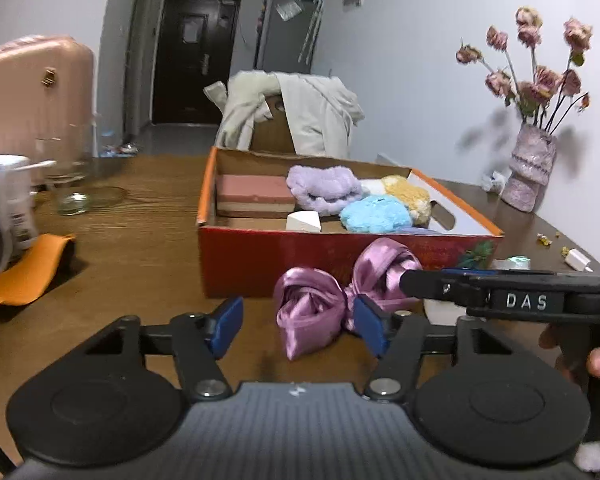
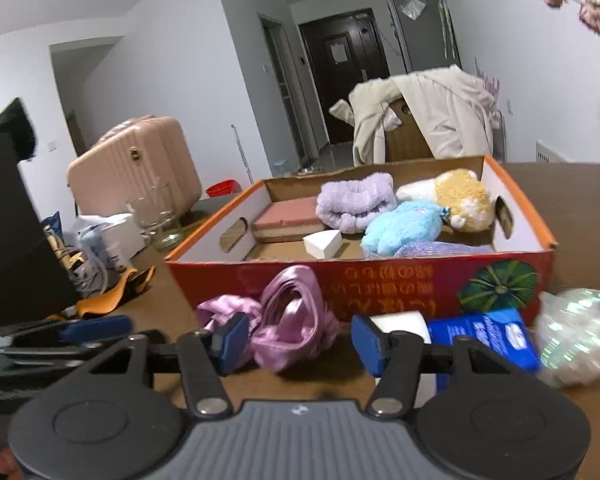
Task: Organize soft objects
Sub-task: 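Reach both grippers to the pink satin bow and close on its loops, then lift the pink satin bow with both grippers and carry it over the box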
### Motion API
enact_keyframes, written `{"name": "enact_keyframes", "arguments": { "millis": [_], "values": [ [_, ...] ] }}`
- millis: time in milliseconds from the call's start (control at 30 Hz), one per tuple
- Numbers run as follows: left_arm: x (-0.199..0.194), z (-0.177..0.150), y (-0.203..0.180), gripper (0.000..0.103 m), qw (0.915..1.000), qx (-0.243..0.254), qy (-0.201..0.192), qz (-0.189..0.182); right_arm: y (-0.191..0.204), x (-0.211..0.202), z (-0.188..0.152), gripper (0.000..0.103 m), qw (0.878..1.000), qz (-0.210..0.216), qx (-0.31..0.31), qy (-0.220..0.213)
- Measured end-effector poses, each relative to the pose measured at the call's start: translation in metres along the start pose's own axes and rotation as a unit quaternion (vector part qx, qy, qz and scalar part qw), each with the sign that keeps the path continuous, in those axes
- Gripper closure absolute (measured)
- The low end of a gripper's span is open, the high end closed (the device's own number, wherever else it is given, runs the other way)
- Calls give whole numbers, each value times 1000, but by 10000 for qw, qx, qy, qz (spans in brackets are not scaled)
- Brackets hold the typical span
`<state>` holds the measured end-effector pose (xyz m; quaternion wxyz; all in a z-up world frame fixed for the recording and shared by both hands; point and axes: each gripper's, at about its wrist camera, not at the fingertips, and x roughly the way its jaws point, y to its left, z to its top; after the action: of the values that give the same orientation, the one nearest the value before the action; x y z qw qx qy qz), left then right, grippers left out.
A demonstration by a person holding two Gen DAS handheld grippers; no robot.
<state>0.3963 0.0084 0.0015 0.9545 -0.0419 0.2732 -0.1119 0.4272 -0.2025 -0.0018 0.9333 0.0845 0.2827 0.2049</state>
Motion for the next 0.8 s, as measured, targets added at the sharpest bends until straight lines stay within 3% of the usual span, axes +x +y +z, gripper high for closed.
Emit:
{"name": "enact_keyframes", "arguments": {
  "millis": [167, 333, 467, 567, 800],
  "values": [
    [35, 0, 19, 51, 9992, -166, 229, -271, 6, 19, 1, 70, 9996, 42, -280, -64],
    [46, -8, 30, 77, 9956, -335, 466, -740, 25, 22, -12, 75, 9948, -107, -1006, -113],
    [41, -10, 31, 80, 9956, -333, 445, -750, 25, 20, -20, 86, 9955, 183, -932, -58],
    [40, -11, 34, 81, 9947, -484, 484, -765, 23, 17, -23, 87, 9957, 254, -882, -82],
    [35, -10, 24, 83, 9967, -217, 441, -640, 27, 13, -26, 87, 9945, 194, -1028, -84]
  ]
}}
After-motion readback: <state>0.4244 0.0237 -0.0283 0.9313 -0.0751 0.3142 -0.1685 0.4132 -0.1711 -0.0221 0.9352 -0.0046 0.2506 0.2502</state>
